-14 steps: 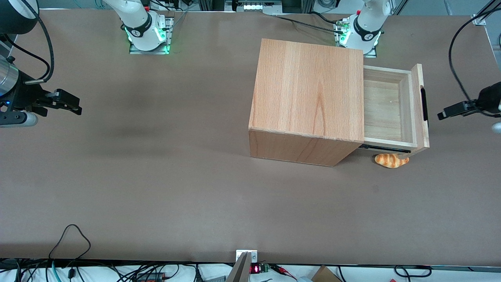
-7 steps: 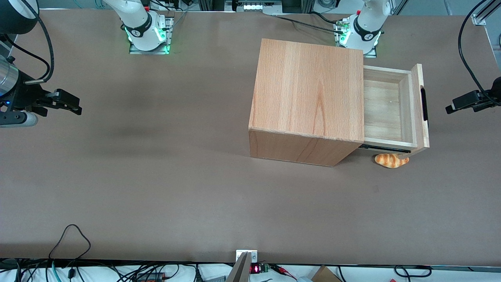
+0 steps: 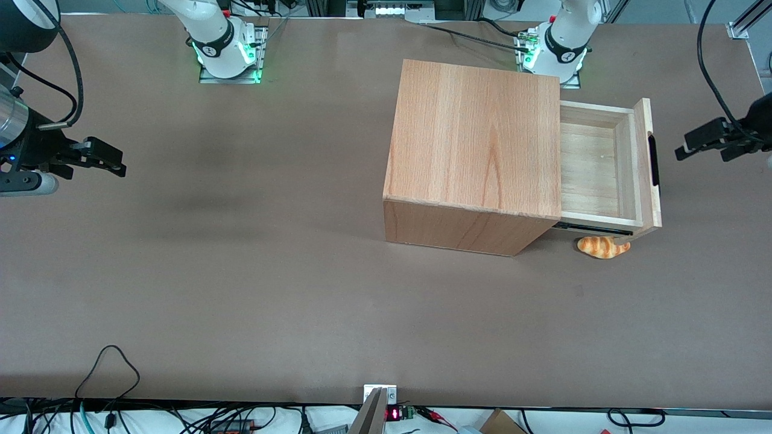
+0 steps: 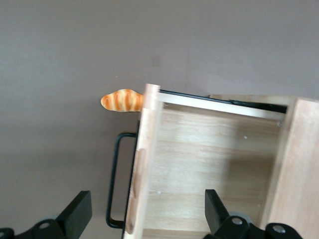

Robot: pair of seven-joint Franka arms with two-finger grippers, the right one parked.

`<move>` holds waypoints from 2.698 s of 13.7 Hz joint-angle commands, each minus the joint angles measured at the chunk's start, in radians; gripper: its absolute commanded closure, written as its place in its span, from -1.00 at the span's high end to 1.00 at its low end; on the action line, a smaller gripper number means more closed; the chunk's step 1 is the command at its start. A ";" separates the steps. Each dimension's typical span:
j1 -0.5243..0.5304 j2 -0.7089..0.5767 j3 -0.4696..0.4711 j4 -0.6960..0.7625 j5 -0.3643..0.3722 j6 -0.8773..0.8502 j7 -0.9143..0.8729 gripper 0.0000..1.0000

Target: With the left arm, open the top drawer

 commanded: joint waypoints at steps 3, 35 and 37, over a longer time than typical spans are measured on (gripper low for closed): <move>-0.194 -0.050 0.140 0.002 0.082 -0.039 -0.005 1.00; -0.254 -0.041 0.174 0.097 0.150 -0.073 -0.021 1.00; -0.254 -0.041 0.176 0.111 0.145 -0.085 -0.021 1.00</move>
